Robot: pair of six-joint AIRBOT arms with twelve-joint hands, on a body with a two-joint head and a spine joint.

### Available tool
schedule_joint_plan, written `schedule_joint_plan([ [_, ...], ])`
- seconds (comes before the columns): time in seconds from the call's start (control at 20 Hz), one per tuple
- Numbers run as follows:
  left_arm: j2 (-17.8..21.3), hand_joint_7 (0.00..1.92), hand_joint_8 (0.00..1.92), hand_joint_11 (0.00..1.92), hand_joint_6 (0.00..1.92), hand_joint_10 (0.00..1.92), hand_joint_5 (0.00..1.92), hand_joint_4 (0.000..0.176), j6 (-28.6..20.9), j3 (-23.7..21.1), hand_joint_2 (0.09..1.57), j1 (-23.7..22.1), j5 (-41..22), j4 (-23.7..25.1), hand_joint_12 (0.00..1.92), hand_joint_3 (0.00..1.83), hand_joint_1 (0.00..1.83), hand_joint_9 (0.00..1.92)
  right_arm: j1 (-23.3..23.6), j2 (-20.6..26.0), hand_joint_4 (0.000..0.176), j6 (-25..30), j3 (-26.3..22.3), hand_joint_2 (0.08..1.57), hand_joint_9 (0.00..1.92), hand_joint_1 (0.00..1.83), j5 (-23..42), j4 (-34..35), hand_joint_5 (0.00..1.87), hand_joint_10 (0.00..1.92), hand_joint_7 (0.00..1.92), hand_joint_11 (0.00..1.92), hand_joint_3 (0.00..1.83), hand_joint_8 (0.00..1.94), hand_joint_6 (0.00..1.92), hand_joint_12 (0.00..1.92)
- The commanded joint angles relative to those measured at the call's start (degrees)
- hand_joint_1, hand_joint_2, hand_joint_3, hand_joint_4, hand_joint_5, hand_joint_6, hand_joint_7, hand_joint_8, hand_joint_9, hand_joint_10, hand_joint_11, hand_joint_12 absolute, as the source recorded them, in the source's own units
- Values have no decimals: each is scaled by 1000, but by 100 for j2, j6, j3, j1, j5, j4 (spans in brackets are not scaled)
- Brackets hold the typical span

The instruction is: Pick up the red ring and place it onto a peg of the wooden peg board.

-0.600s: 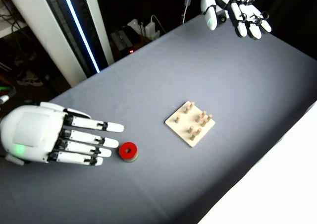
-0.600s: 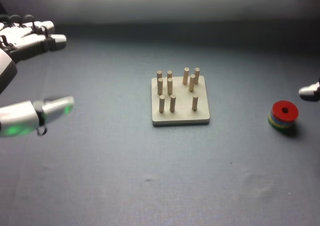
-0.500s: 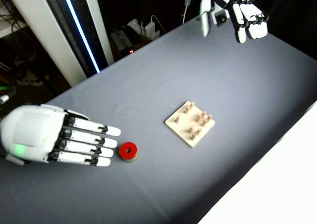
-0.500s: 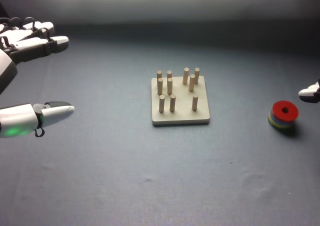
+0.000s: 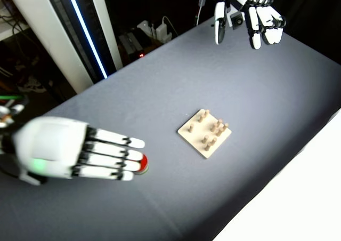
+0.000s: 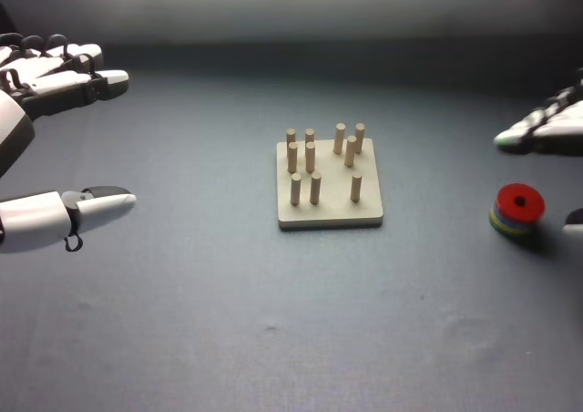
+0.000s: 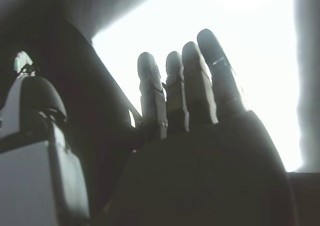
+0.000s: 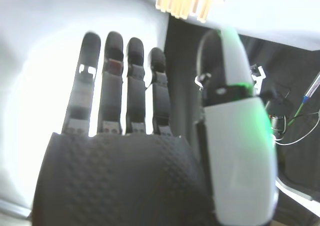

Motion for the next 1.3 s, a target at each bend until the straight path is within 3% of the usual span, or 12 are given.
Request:
schedule_joint_plan([
  [0.0,-37,273,1,0,0,7,465,9,-19,54,1033,-31,-691,27,922,0,730,234,164,-25,0,30,75,1035,490,1180,154,17,488,8,524,15,0,3,1,1099],
  [0.05,-39,279,3,0,3,7,471,0,-26,56,1036,-32,-691,30,926,0,749,235,327,-100,4,31,151,1026,505,1159,-81,-149,495,6,534,62,0,1,1,1056],
  [0.1,-39,279,1,0,1,4,469,0,-31,57,1042,-32,-690,32,894,1,767,233,472,-172,29,39,223,1018,516,1126,-319,-326,495,3,526,120,0,0,0,989],
  [0.2,-41,259,0,0,0,1,459,20,-34,61,1042,-31,-681,44,868,1,744,216,667,-275,51,46,326,984,520,1129,-667,-572,502,2,526,122,0,0,0,915],
  [0.25,-45,256,1,0,2,1,460,17,-34,63,1043,-31,-679,52,860,1,741,212,731,-329,32,47,384,982,494,1131,-835,-664,505,0,515,80,0,0,1,889],
  [0.35,-53,257,1,0,7,1,474,5,-34,66,1029,-31,-672,53,860,0,740,214,765,-385,46,47,443,973,508,1119,-972,-714,515,5,521,53,0,1,0,982],
  [0.45,-53,261,2,0,8,5,484,0,-37,65,1032,-31,-670,54,862,0,753,223,800,-418,29,47,475,971,526,1157,-1061,-756,532,5,541,61,0,2,2,980],
  [0.6,-53,257,3,0,5,7,502,0,-37,65,1039,-31,-670,54,819,0,751,213,800,-418,42,47,475,970,536,1147,-1061,-756,543,6,545,61,0,5,4,1021],
  [0.75,-55,259,2,0,0,8,495,0,-54,61,1036,-31,-671,73,890,0,696,232,866,-484,20,47,545,985,575,1167,-1247,-817,594,19,593,90,0,17,14,1076],
  [0.9,-61,272,2,0,0,8,509,0,-66,61,1053,-32,-678,75,918,3,704,254,886,-538,27,47,600,1018,607,1174,-1333,-817,652,8,644,110,1,2,3,1056],
  [1.0,-65,286,2,0,1,10,519,0,-72,57,1042,-31,-674,75,949,0,668,274,909,-585,1,46,648,1015,653,1208,-1409,-817,736,12,701,174,0,6,9,1025],
  [1.25,-65,287,3,0,2,3,533,0,-88,58,1031,-31,-679,79,941,0,712,267,966,-668,0,23,732,1024,776,1222,-1548,-817,884,34,831,234,0,14,12,1137],
])
